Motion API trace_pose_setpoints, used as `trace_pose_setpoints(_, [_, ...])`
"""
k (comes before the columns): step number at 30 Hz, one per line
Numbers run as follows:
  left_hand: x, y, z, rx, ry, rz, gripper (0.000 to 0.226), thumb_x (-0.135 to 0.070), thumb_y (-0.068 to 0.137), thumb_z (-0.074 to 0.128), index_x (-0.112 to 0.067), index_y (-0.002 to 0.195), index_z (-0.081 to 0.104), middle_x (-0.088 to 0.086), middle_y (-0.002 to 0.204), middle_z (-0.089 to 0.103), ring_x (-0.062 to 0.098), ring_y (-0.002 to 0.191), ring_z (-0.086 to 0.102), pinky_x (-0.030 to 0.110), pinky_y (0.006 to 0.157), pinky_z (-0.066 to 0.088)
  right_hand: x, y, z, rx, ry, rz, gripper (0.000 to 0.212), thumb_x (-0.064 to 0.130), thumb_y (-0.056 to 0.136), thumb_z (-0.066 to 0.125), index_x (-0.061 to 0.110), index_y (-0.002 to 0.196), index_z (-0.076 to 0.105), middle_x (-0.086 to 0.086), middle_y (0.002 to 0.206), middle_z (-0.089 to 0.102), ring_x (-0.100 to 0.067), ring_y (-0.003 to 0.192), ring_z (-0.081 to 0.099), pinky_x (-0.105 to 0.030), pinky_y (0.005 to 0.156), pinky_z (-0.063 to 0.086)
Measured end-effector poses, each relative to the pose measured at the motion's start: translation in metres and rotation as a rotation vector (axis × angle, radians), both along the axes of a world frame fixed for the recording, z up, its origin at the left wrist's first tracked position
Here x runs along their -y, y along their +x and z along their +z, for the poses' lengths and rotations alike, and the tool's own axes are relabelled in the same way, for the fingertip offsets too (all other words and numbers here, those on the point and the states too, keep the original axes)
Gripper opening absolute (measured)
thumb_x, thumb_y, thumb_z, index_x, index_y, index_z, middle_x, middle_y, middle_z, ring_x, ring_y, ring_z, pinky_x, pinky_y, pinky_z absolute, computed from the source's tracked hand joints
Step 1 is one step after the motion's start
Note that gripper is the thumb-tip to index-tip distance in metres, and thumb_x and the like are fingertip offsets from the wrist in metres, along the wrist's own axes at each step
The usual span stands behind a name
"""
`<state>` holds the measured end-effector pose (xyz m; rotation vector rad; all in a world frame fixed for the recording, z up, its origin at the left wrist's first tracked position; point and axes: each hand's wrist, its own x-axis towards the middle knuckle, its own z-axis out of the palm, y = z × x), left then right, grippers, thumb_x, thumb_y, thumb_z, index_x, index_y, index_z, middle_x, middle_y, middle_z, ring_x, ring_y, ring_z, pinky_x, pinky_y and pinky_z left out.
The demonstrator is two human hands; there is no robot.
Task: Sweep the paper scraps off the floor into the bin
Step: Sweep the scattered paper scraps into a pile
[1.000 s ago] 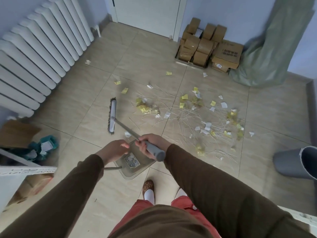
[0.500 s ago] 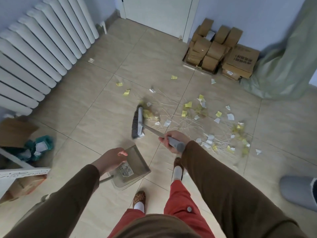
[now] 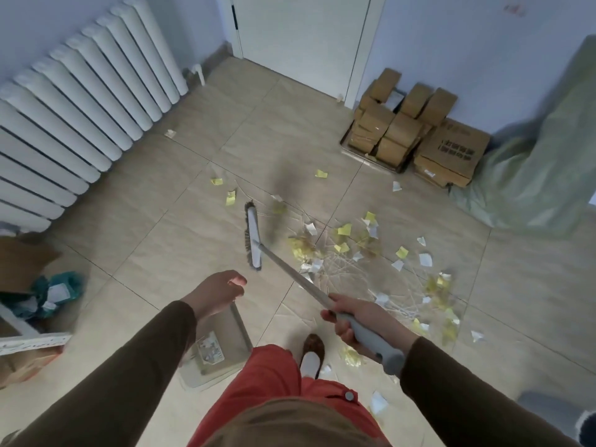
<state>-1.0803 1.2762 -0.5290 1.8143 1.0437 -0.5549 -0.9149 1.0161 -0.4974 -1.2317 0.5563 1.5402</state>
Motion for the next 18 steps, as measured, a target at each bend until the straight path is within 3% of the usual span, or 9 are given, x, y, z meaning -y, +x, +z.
trace_pose_setpoints(2, [-0.010,0.005,0.003,0.012,0.016,0.030,0.030,-0.010,0.089,0.056,-0.015,0.116,0.067,0.008,0.117,0.066,0.023,0.105,0.065,0.031,0.086,0.050,-0.033,0.007,-0.006,-0.031,0.078,0.032,0.033,0.007,0.098,0.052,0.009,0.131,0.048,-0.012,0.084,0.060,-0.007,0.043,0.045,-0.016,0.034,0.043])
trace_pose_setpoints(5, [-0.028,0.012,0.003,0.022,0.034,0.066,0.028,-0.011,0.090,0.057,-0.012,0.117,0.067,0.010,0.114,0.068,0.025,0.102,0.067,0.034,0.085,0.052,-0.094,0.016,-0.018,-0.100,0.192,0.065,0.009,0.007,0.099,0.051,0.013,0.105,0.048,-0.009,0.082,0.061,-0.005,0.042,0.048,-0.014,0.038,0.043])
trace_pose_setpoints(7, [-0.041,0.017,0.001,0.027,0.042,0.094,0.027,-0.012,0.091,0.058,-0.011,0.117,0.067,0.010,0.113,0.069,0.025,0.100,0.068,0.034,0.085,0.052,-0.138,0.021,-0.029,-0.159,0.231,0.072,0.011,0.007,0.098,0.051,0.013,0.095,0.044,-0.010,0.084,0.060,-0.006,0.042,0.051,-0.014,0.038,0.046])
trace_pose_setpoints(12, [-0.082,0.030,-0.009,0.067,0.063,0.133,0.023,-0.017,0.094,0.058,-0.012,0.115,0.068,0.007,0.111,0.069,0.020,0.096,0.068,0.030,0.077,0.051,-0.260,0.025,-0.052,-0.155,0.259,0.105,0.012,0.006,0.095,0.051,0.003,0.107,0.049,-0.008,0.082,0.059,-0.007,0.046,0.054,-0.015,0.042,0.049])
trace_pose_setpoints(18, [-0.160,0.040,-0.027,0.054,0.097,0.132,0.019,-0.023,0.096,0.059,-0.019,0.113,0.068,-0.004,0.114,0.065,0.018,0.108,0.063,0.039,0.095,0.051,-0.402,0.042,-0.068,-0.199,0.227,-0.042,0.014,-0.002,0.095,0.037,0.002,0.090,0.049,-0.012,0.086,0.054,-0.006,0.033,0.047,-0.013,0.041,0.046])
